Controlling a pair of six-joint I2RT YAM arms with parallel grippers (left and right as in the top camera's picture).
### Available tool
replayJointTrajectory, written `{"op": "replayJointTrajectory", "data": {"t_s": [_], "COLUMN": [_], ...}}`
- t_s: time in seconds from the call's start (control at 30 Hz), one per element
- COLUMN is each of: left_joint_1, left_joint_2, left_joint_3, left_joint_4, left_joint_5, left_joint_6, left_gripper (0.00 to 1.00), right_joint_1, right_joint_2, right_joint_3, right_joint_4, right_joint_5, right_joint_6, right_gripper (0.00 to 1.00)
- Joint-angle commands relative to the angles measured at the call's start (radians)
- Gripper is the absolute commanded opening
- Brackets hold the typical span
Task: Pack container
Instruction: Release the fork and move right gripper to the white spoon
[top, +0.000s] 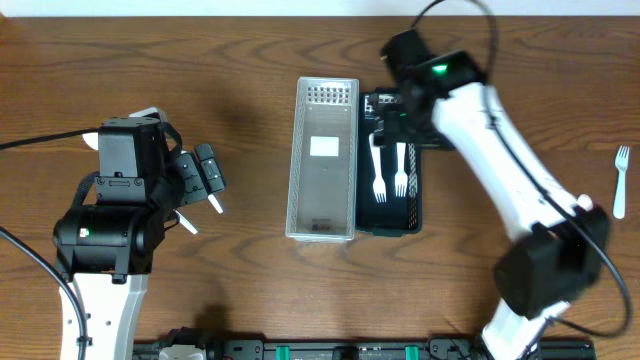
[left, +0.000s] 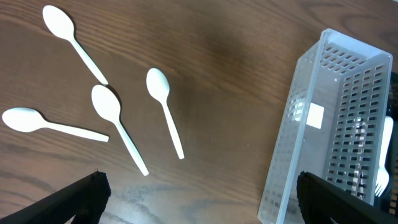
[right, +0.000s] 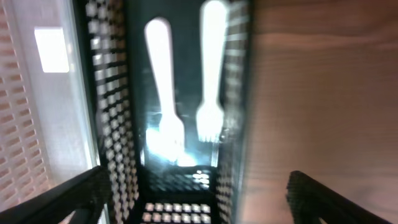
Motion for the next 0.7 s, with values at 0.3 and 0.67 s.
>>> {"op": "replayJointTrajectory", "data": {"t_s": [0.3, 0.67], "left_joint_1": [-0.002, -0.002], "left_joint_2": [0.003, 0.003], "left_joint_3": [0.020, 0.020], "left_joint_4": [-0.003, -0.003], "left_joint_5": [-0.005, -0.005], "left_joint_6": [0.018, 0.017], "left_gripper": [0.98, 0.98], "right_joint_1": [-0.623, -0.959], "right_joint_2": [-0.241, -0.124], "right_joint_3": [0.000, -0.014], "right_joint_4": [-0.085, -0.027], "right_joint_5": [0.048, -0.012], "right_joint_6": [-0.148, -0.335], "right_gripper": [0.99, 0.99]}}
